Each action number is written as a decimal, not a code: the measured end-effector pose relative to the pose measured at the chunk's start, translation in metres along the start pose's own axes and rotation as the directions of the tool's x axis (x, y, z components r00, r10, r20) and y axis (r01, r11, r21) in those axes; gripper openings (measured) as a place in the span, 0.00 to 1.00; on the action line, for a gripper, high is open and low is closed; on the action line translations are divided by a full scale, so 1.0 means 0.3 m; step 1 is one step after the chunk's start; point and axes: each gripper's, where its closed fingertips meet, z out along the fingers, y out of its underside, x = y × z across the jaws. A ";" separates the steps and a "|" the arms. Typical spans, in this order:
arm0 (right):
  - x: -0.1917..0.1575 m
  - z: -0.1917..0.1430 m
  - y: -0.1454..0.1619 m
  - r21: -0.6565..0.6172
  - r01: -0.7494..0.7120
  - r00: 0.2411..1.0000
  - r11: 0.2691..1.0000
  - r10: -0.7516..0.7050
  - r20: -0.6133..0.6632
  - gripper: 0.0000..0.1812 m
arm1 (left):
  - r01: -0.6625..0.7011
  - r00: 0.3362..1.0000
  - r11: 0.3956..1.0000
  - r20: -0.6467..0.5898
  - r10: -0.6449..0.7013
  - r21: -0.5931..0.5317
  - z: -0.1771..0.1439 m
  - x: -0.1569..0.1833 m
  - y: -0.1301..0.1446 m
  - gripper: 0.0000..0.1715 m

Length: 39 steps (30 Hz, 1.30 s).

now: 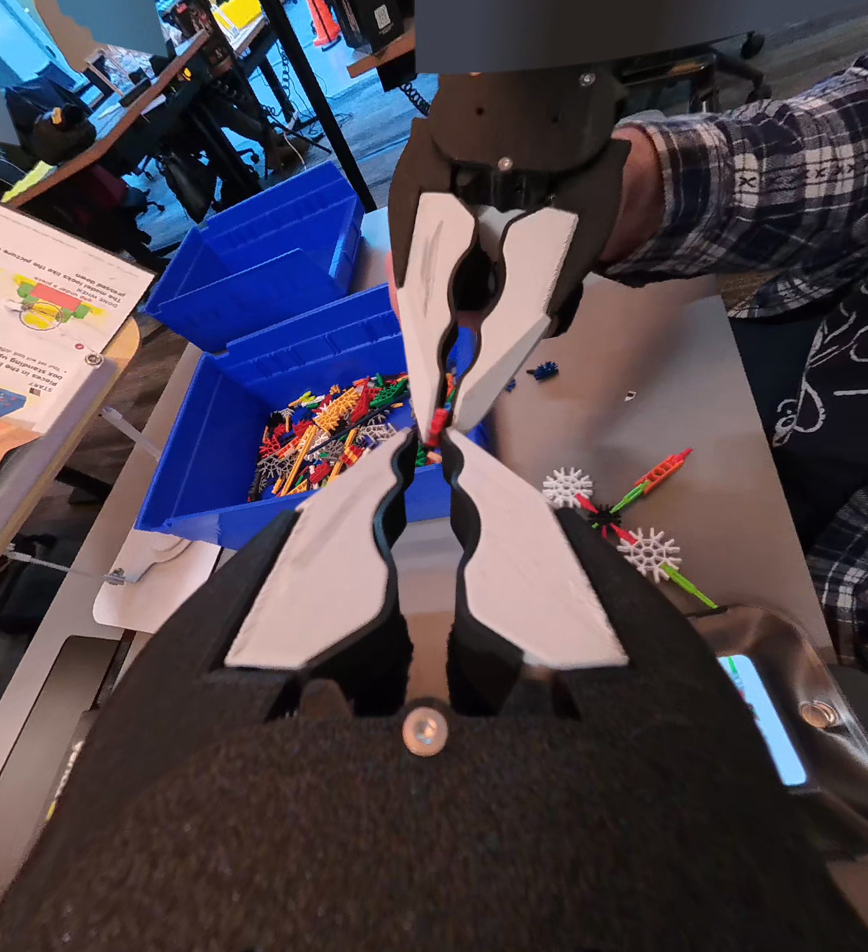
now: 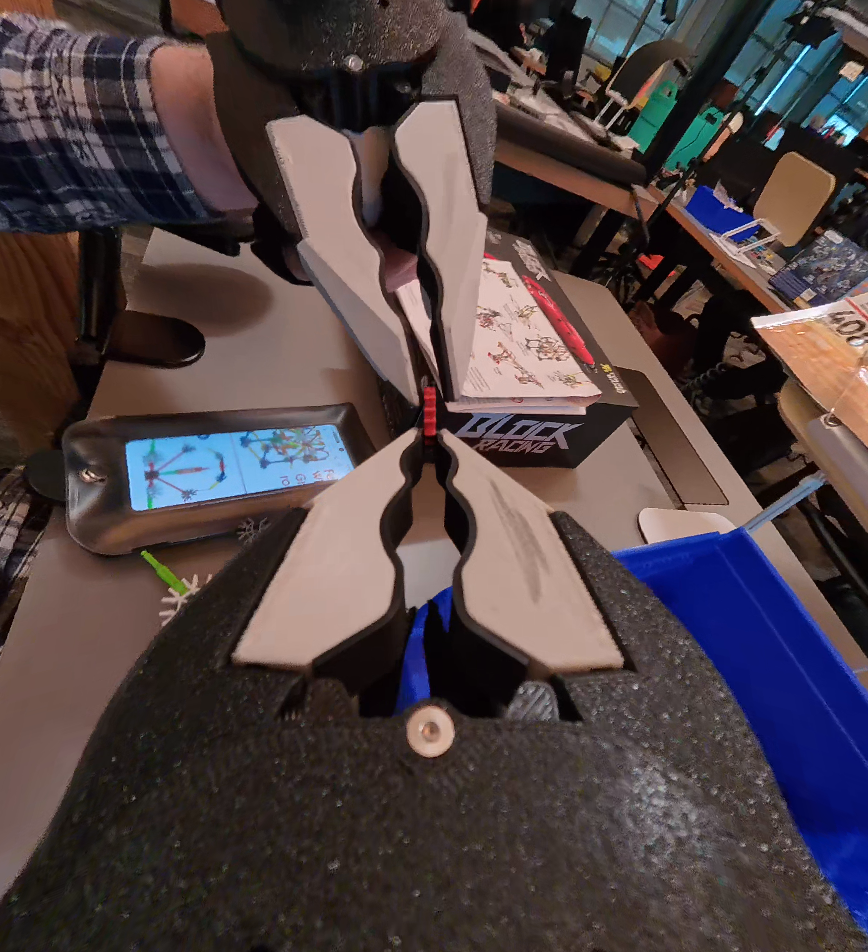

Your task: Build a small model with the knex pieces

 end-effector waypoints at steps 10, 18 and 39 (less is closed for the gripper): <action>-0.049 0.031 0.055 -0.107 0.024 0.998 0.994 -0.017 0.066 0.02 | 0.018 1.000 0.996 0.019 -0.017 -0.087 0.012 0.055 0.065 0.02; -0.121 0.092 0.163 -0.266 0.019 0.986 0.964 0.027 0.166 0.03 | 0.125 0.991 0.979 0.074 -0.115 -0.159 0.036 0.121 0.198 0.01; -0.134 0.128 0.185 -0.280 0.006 0.986 0.960 0.041 0.160 0.02 | 0.376 0.923 0.926 0.097 -0.373 -0.018 0.030 0.132 0.253 0.01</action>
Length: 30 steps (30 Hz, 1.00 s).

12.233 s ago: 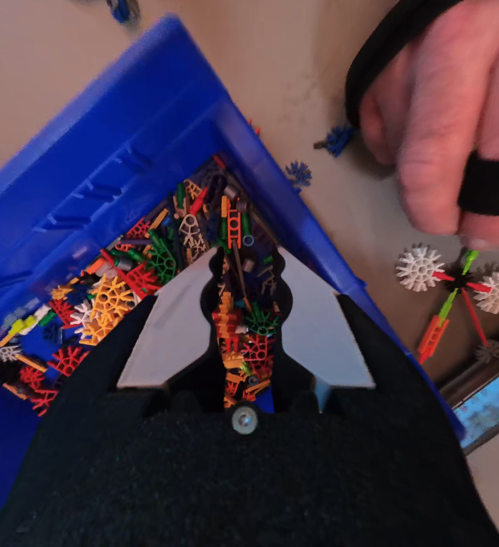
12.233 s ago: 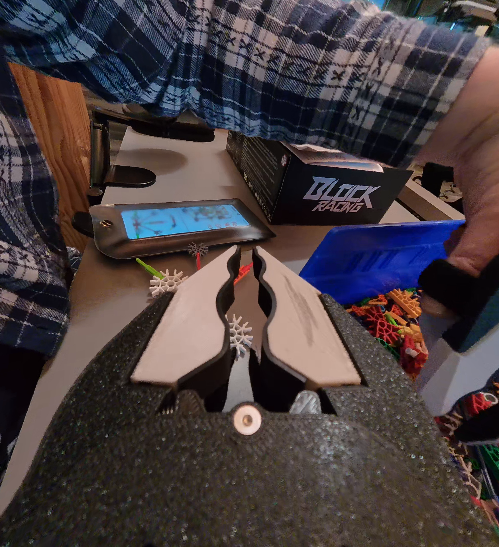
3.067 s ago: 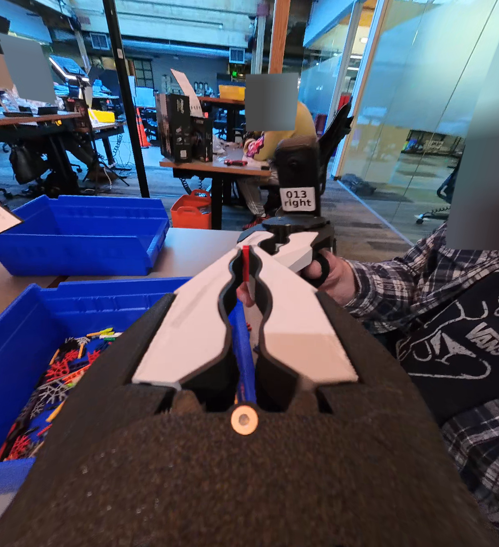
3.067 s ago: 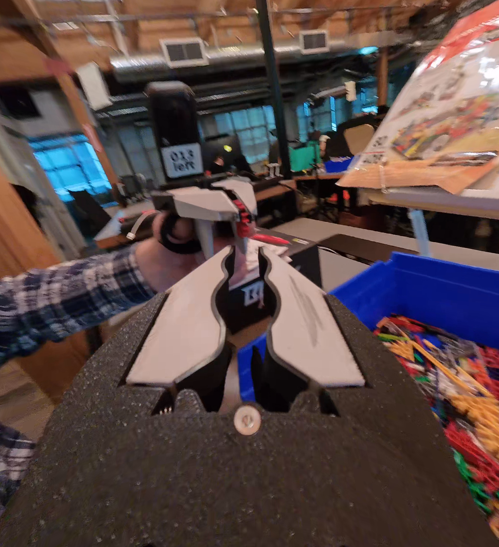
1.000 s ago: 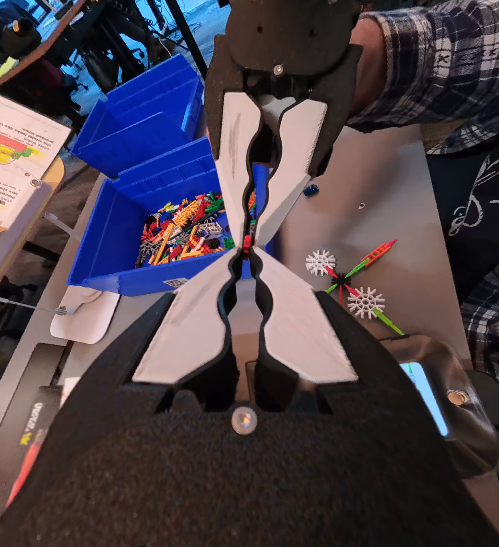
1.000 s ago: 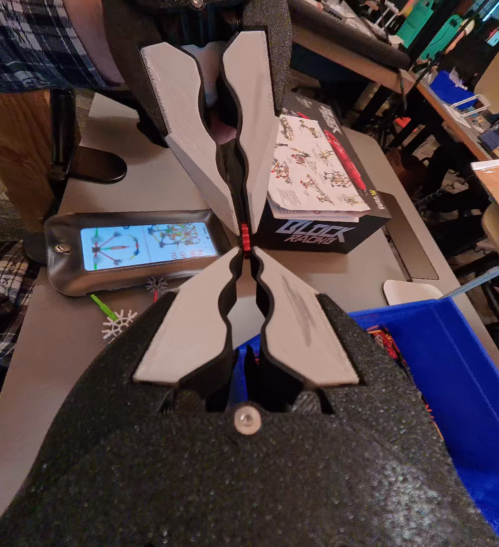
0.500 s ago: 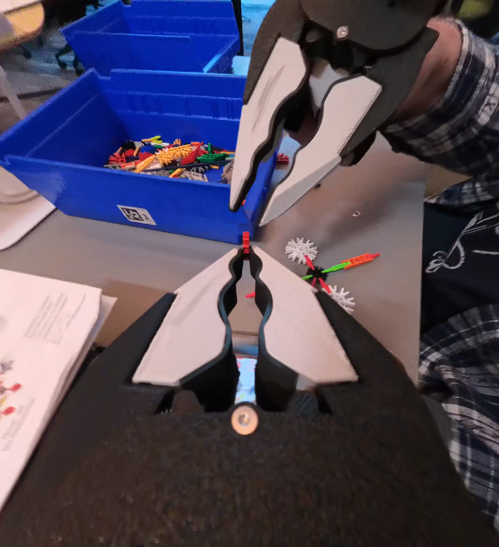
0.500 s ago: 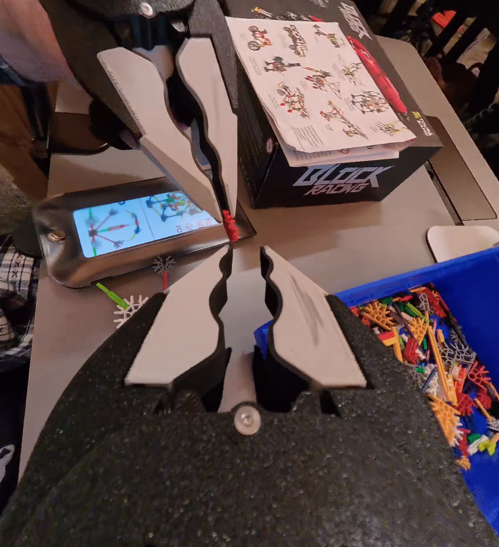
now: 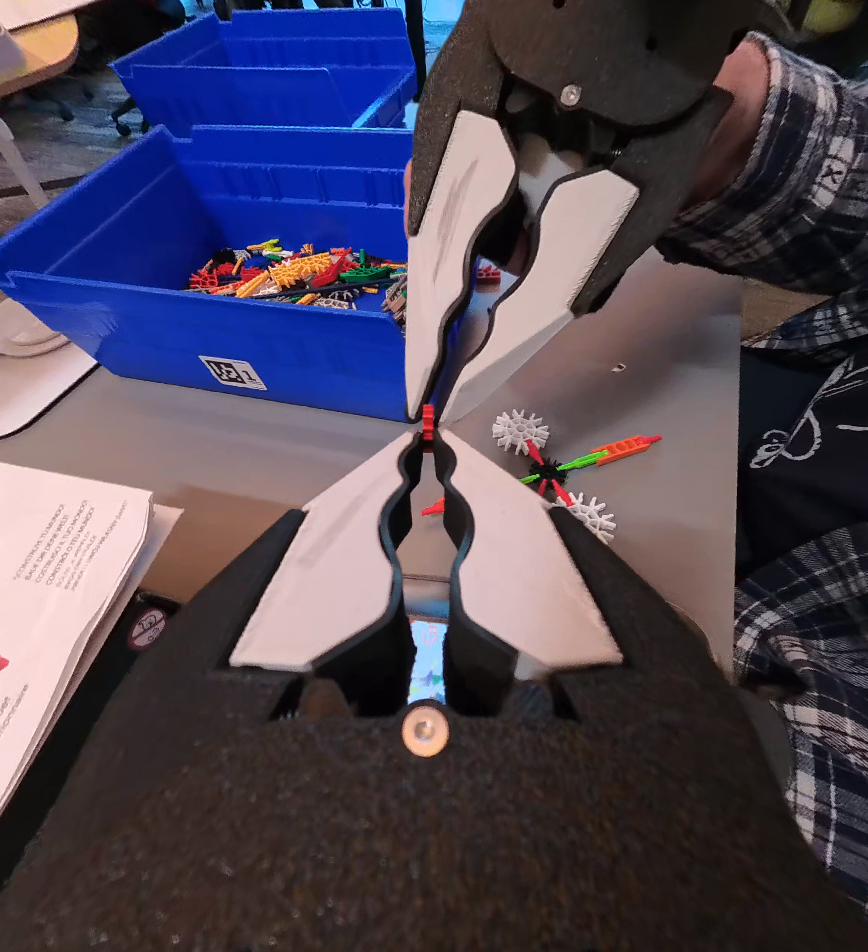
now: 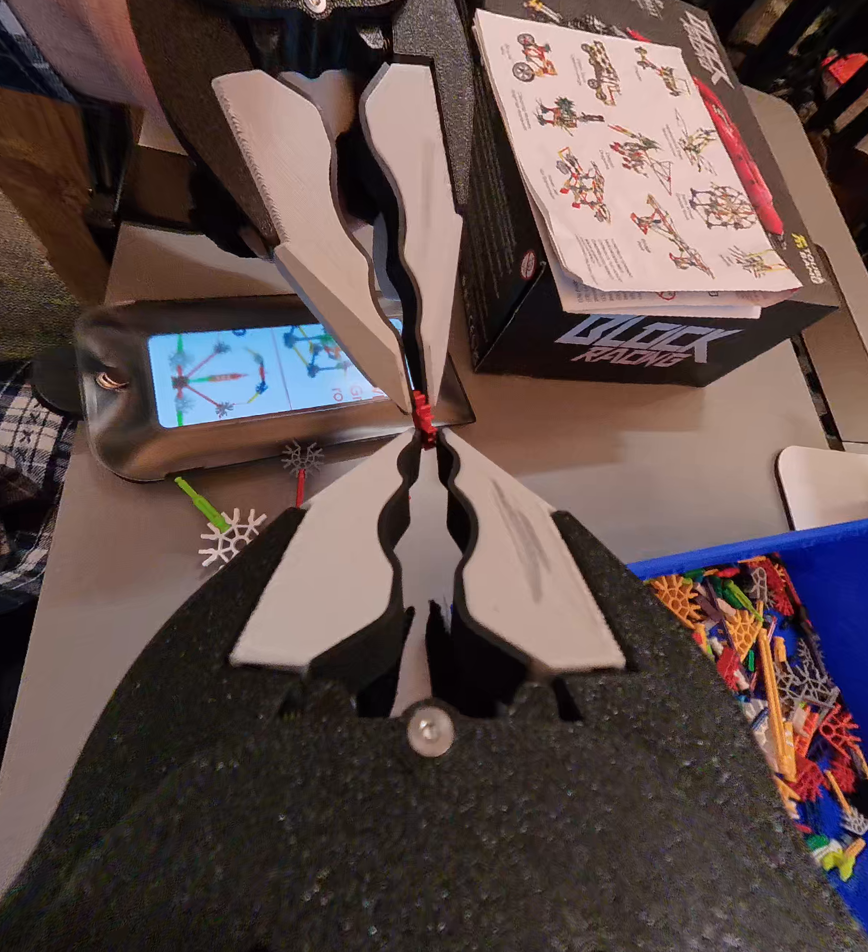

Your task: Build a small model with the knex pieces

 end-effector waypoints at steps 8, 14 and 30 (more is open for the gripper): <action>-0.002 0.017 0.011 -0.054 0.061 0.998 0.997 -0.060 0.028 0.01 | -0.015 1.000 1.000 0.012 0.015 -0.024 0.000 -0.014 0.025 0.03; 0.001 0.034 0.033 -0.089 0.083 0.995 0.992 -0.078 0.060 0.01 | -0.069 0.997 0.995 0.042 0.072 -0.079 0.004 -0.024 0.059 0.04; -0.020 0.062 0.076 -0.190 0.170 0.975 0.967 -0.137 0.175 0.01 | -0.148 0.986 0.975 0.057 0.159 -0.167 0.030 -0.018 0.104 0.03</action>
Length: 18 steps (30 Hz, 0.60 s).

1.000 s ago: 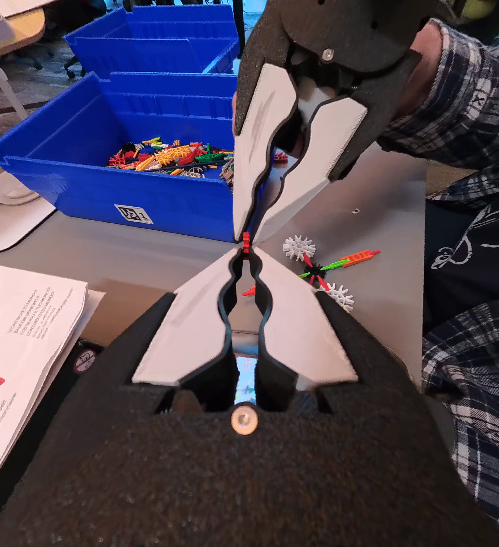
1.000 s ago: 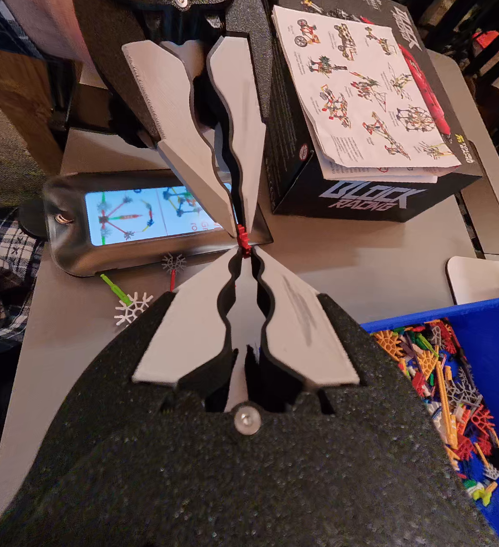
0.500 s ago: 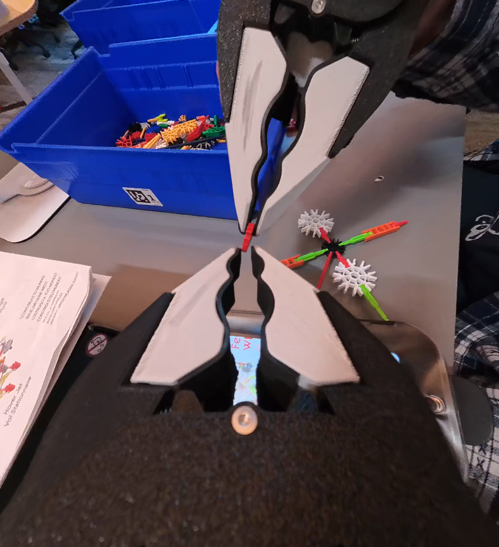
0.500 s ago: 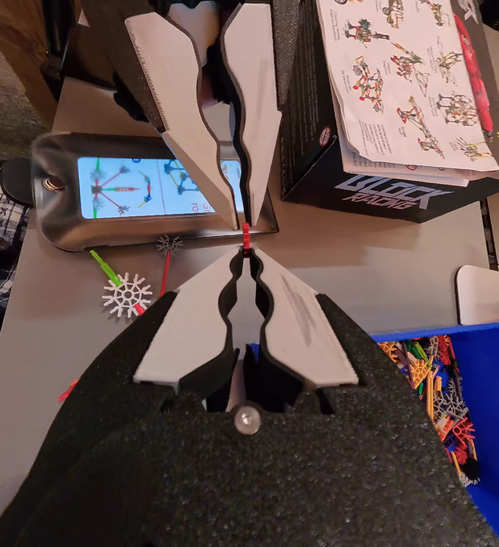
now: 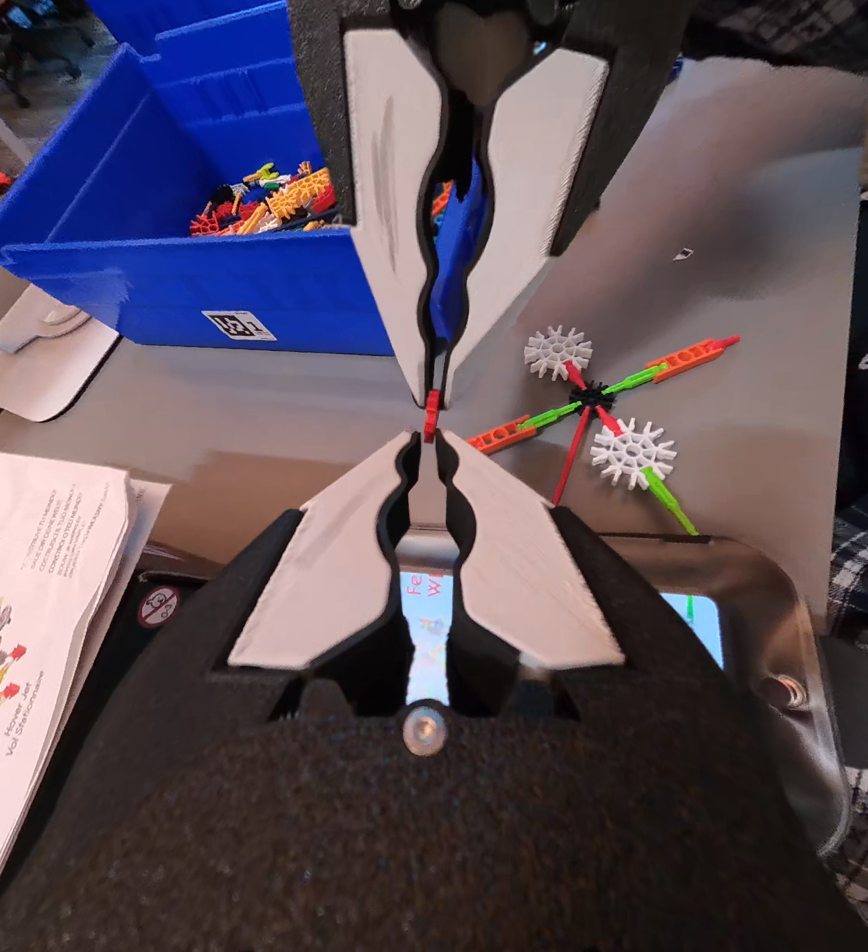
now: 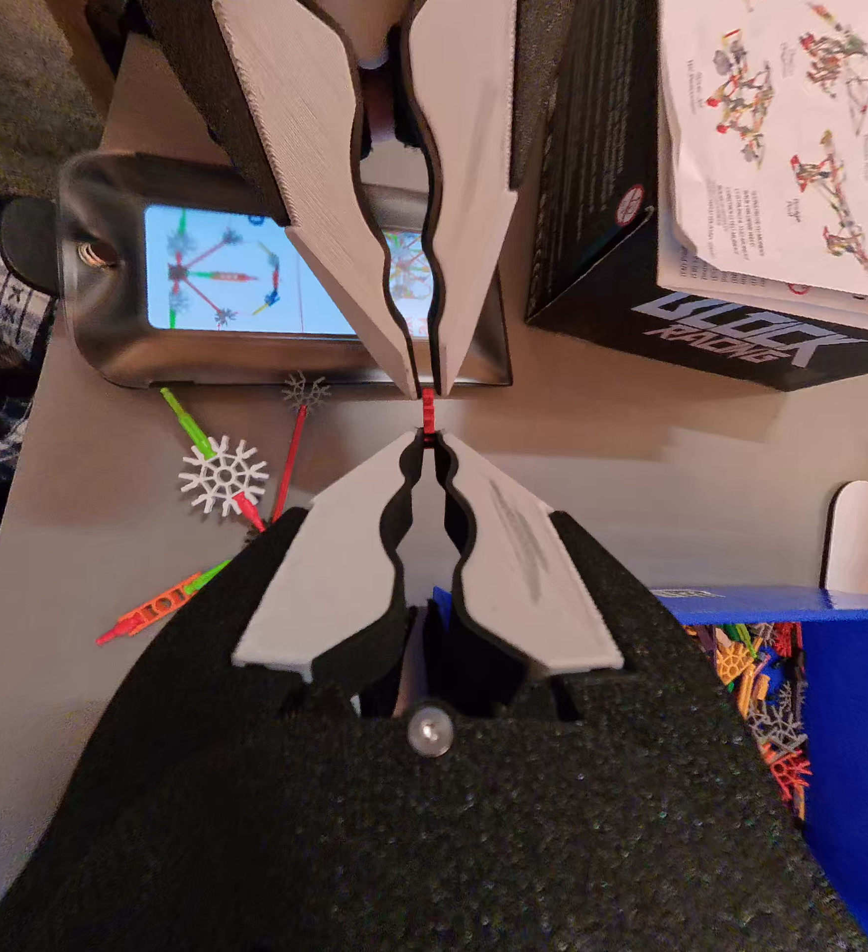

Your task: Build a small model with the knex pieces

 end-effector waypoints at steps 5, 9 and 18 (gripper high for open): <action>-0.007 0.008 0.017 -0.068 0.046 0.999 0.997 -0.044 0.028 0.01 | -0.038 0.999 0.998 0.002 0.038 -0.052 0.019 0.012 0.010 0.01; 0.026 0.002 0.024 -0.091 0.022 0.999 0.996 -0.026 -0.033 0.08 | 0.001 1.000 0.998 0.028 0.001 -0.064 0.028 -0.001 0.016 0.01; -0.026 -0.092 0.050 -0.023 -0.131 0.988 0.991 0.128 -0.089 0.11 | 0.099 0.994 0.987 0.054 -0.093 -0.123 0.064 -0.014 0.070 0.01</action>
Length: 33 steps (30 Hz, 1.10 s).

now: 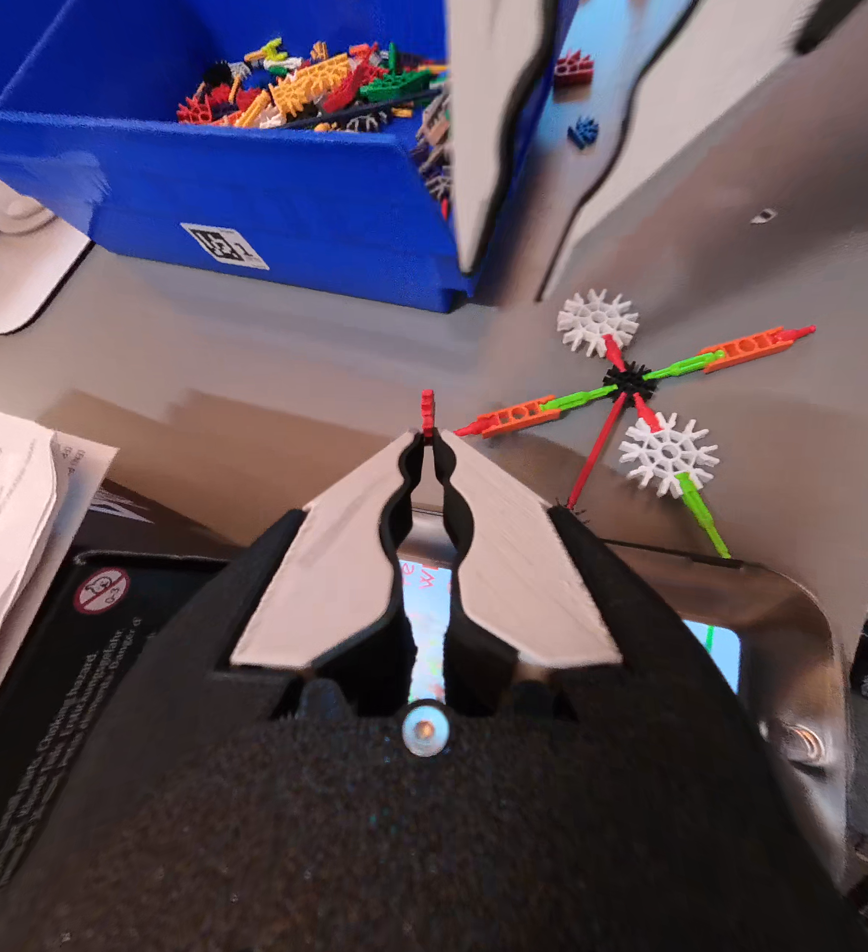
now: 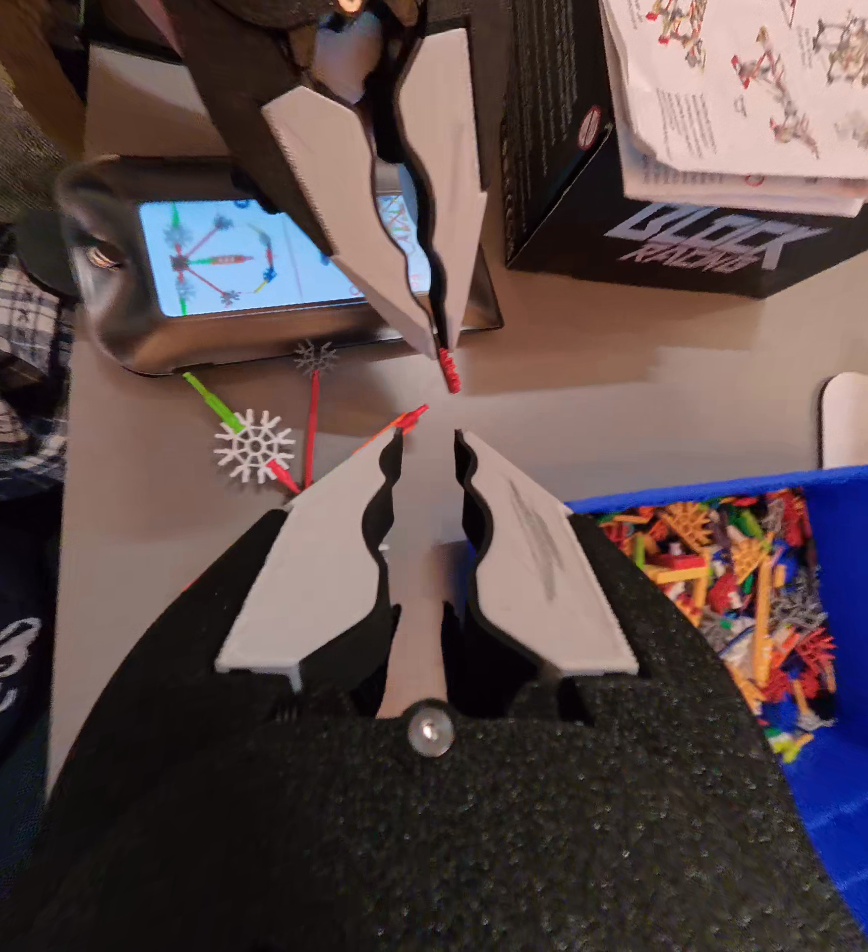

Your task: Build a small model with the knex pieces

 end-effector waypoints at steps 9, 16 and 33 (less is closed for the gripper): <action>-0.116 0.065 0.107 -0.002 -0.184 0.983 0.983 0.184 -0.012 0.22 | 0.042 0.998 0.999 -0.035 -0.043 -0.030 0.042 0.013 0.027 0.01; -0.095 0.121 0.128 0.063 -0.349 0.933 0.935 0.353 -0.074 0.17 | 0.073 0.996 0.996 -0.046 -0.075 -0.042 0.057 0.022 0.038 0.01; -0.107 0.190 0.149 0.093 -0.442 0.888 0.892 0.450 -0.094 0.11 | 0.101 0.992 0.991 -0.062 -0.106 -0.083 0.096 0.044 0.067 0.01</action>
